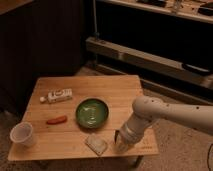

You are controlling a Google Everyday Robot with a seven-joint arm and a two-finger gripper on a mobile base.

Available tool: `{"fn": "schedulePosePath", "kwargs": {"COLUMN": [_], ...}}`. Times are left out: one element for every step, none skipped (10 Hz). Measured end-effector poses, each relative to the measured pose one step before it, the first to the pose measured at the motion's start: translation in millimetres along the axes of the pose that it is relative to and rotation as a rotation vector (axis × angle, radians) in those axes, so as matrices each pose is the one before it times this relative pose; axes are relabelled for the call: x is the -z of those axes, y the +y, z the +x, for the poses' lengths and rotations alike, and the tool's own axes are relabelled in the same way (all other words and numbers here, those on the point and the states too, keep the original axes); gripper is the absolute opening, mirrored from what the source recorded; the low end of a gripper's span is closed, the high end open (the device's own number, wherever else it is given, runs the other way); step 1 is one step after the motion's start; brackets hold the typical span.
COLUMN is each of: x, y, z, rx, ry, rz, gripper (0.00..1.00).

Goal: Knock the eraser over

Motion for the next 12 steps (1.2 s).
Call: {"fn": "schedulePosePath", "kwargs": {"x": [3.32,8.25,6.68,4.1,3.66,1.9,-0.35,-1.06,0.13,3.14,3.93,2.83], "y": [5.2,1.35,0.3,-1.8,-1.91,2.32,6.77,7.61,5.71,-2.94,-4.4,-3.51], "z": [-3.45,-9.65,-10.94,-10.0,-6.14,-1.37,0.07,-1.47,-3.83,-5.09,-4.8,-4.52], "rx": [-0.0041,-0.01462,-0.00342,0.0024,-0.00257,0.00105,-0.00454,0.00076,0.00227,-0.00564,-0.00163,-0.00039], "ry": [-0.00313,-0.00582,0.00091,-0.00138,-0.00251,0.00102,-0.00097,-0.0046,-0.0043,-0.0021,-0.00617,-0.00134], "rz": [0.01751,0.02531,0.00636,0.00117,0.0008,0.00599,0.00737,0.00427,0.00529,0.00466,0.00367,0.00133], "gripper": [0.03,0.03,0.03,0.03,0.03,0.03,0.03,0.03,0.03,0.03,0.03,0.03]}}
